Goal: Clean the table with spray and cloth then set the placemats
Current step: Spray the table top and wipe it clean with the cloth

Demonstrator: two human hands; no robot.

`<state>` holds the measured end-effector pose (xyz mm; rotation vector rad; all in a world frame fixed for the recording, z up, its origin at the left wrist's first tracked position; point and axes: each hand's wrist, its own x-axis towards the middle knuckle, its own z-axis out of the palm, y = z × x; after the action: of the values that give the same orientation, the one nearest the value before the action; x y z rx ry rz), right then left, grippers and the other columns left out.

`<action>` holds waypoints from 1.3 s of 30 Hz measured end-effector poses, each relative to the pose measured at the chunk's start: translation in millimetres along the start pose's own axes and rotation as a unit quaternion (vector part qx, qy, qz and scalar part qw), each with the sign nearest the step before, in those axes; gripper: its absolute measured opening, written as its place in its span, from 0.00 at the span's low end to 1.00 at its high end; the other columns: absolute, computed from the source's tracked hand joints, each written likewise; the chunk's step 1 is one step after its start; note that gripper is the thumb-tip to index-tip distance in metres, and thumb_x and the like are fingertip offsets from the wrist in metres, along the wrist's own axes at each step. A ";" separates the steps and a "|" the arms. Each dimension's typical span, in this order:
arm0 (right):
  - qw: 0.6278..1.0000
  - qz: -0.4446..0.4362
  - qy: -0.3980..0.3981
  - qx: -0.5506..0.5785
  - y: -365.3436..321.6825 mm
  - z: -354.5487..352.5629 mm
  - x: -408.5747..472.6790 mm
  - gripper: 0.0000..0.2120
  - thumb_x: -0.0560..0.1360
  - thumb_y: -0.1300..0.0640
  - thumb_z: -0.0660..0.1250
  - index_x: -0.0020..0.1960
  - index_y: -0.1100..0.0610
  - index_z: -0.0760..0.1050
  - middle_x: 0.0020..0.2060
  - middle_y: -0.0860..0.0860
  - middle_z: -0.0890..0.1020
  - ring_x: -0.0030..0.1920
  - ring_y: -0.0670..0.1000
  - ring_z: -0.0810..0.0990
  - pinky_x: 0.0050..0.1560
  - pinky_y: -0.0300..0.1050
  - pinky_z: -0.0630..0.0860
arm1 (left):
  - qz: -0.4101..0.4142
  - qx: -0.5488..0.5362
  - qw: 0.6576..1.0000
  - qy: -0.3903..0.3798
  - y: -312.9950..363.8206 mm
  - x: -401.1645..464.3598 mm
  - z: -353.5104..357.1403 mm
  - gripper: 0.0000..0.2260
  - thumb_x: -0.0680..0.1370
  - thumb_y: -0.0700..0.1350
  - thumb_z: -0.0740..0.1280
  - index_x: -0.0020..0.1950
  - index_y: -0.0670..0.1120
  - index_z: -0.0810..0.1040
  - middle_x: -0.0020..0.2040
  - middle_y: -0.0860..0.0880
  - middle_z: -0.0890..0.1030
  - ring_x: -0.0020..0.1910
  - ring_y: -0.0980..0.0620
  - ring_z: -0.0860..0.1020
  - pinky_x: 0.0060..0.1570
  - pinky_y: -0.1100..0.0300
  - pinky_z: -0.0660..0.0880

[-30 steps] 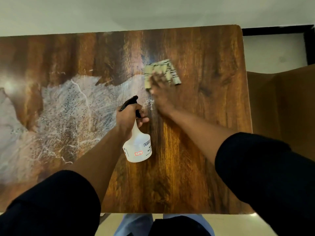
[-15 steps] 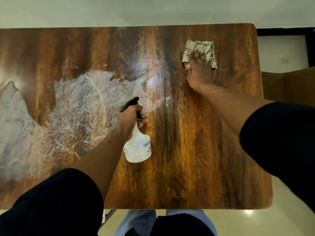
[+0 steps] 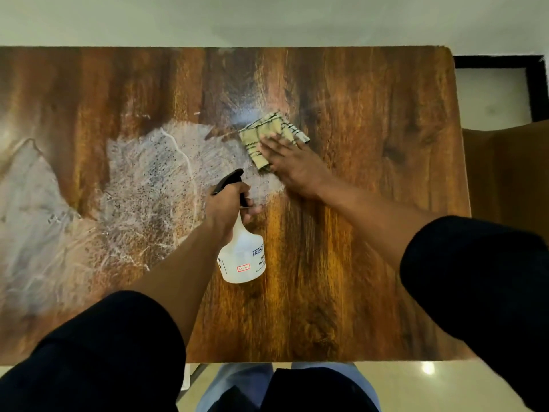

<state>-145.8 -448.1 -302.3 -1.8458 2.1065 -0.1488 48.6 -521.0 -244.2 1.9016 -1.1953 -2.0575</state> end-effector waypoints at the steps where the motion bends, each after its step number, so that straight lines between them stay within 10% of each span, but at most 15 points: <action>1: 0.999 0.053 0.009 0.006 11.0 -4.4 -3.1 0.31 0.86 0.51 0.55 0.85 0.48 0.44 0.84 0.47 0.45 0.84 0.52 0.43 0.82 0.57 0.43 | -0.001 0.000 1.000 -0.003 -1.0 -0.4 -2.3 0.05 0.79 0.41 0.69 0.45 0.41 0.80 0.33 0.46 0.80 0.33 0.45 0.84 0.24 0.63 0.71; 7: 0.956 0.273 0.075 0.082 0.7 -7.1 -7.3 0.32 0.86 0.58 0.58 0.85 0.51 0.47 0.84 0.50 0.46 0.84 0.54 0.42 0.83 0.61 0.44 | 0.001 0.017 1.000 -0.013 -8.0 -4.7 -11.0 0.05 0.78 0.41 0.69 0.45 0.41 0.79 0.33 0.45 0.81 0.32 0.45 0.84 0.23 0.62 0.71; 16: 0.999 0.006 0.010 0.038 -77.6 46.3 -78.8 0.30 0.87 0.51 0.56 0.85 0.50 0.49 0.85 0.48 0.47 0.84 0.51 0.42 0.83 0.57 0.41 | -0.009 0.017 0.999 -0.030 -12.5 -11.1 -20.5 0.06 0.79 0.42 0.68 0.44 0.41 0.80 0.34 0.45 0.80 0.32 0.45 0.84 0.22 0.62 0.70; 25: 0.929 0.344 0.071 0.119 -38.5 9.8 -71.2 0.28 0.87 0.57 0.53 0.85 0.53 0.49 0.84 0.51 0.48 0.84 0.53 0.42 0.83 0.61 0.46 | 0.002 0.021 0.999 -0.032 -22.9 -15.5 -47.2 0.05 0.80 0.39 0.68 0.44 0.41 0.80 0.34 0.43 0.81 0.31 0.43 0.83 0.23 0.62 0.71; 36: 0.968 0.239 0.041 -0.063 -88.2 23.3 -65.5 0.31 0.82 0.34 0.51 0.80 0.49 0.63 0.82 0.59 0.58 0.83 0.61 0.52 0.80 0.69 0.43 | 0.010 0.031 0.999 -0.042 -19.9 -15.3 -64.1 0.04 0.79 0.40 0.69 0.47 0.39 0.80 0.34 0.43 0.80 0.33 0.42 0.84 0.22 0.61 0.70; 39: 0.976 0.210 0.020 -0.056 -68.4 25.4 -63.2 0.37 0.81 0.29 0.48 0.84 0.45 0.51 0.84 0.59 0.46 0.84 0.62 0.43 0.81 0.66 0.44 | 0.019 0.031 0.999 -0.039 -19.9 -16.4 -65.2 0.03 0.80 0.39 0.69 0.47 0.42 0.81 0.34 0.43 0.80 0.32 0.43 0.83 0.22 0.61 0.70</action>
<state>-66.8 -393.2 -294.6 -1.4176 2.5230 0.0371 117.9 -528.8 -237.1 1.8237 -1.3183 -2.1174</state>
